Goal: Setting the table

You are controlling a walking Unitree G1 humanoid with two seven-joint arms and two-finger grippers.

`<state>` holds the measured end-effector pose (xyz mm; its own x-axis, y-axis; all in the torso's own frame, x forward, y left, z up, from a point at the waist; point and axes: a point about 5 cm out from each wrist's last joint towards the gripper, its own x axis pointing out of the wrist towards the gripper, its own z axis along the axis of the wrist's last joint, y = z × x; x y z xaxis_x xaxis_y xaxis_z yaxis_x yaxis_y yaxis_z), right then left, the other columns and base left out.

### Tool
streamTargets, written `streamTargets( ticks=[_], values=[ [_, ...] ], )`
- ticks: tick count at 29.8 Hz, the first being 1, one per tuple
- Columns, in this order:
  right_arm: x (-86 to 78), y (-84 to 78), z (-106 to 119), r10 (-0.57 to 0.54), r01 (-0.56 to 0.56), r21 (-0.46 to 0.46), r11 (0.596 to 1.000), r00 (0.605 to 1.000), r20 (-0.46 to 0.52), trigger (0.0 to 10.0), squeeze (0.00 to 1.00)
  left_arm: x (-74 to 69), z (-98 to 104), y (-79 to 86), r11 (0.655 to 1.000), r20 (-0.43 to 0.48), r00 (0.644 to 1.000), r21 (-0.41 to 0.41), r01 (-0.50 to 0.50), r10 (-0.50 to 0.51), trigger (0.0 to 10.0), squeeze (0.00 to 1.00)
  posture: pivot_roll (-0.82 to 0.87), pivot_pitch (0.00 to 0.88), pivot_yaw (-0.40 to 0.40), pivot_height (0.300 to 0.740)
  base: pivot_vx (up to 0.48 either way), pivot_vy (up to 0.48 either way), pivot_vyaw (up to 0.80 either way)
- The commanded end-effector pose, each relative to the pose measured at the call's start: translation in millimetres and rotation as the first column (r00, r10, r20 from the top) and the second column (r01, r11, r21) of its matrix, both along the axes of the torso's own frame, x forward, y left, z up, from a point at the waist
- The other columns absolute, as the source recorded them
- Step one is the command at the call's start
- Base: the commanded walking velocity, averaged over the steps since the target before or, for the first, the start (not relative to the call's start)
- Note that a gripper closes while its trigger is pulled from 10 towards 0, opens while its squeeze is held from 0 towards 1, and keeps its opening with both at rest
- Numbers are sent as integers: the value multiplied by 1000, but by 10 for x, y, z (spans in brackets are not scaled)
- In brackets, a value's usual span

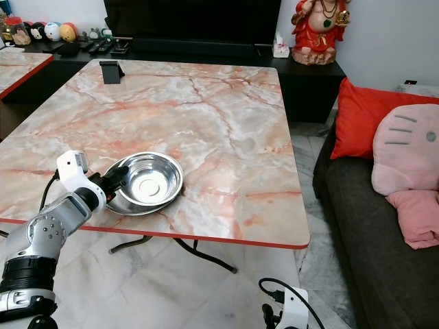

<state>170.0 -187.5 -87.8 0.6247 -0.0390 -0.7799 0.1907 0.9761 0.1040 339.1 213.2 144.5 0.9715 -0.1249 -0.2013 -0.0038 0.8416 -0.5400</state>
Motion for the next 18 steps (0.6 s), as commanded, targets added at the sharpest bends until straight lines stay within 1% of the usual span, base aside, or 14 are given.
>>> streamTargets(
  ticks=[1, 5, 10, 18],
  values=[
    [5, -1, 2, -2, 2, 0, 1000, 1000, -1, 10000, 0, 23, 48, 36, 999, 21, 999, 0, -33, 33, 10000, 0, 14, 0, -4, 740, 0, 0, 0],
    [7, -1, 2, -1, 1, 0, 1000, 1000, -1, 10000, 0, 21, 41, 48, 999, 18, 999, 0, -41, 41, 10000, 0, 15, 0, -5, 740, 0, 0, 0],
    [9, -1, 3, 0, 0, 1, 1000, 1000, 0, 10000, 0, 15, 9, 19, 999, 10, 999, -16, -34, 34, 10000, 0, 12, 0, -5, 740, 0, 0, 0],
    [10, 1, 3, 0, 0, 1, 1000, 1000, 0, 10000, 0, 14, -18, -12, 999, 1, 1000, -14, -30, 30, 10000, 0, 13, 0, -4, 740, 0, 0, 0]
  ],
)
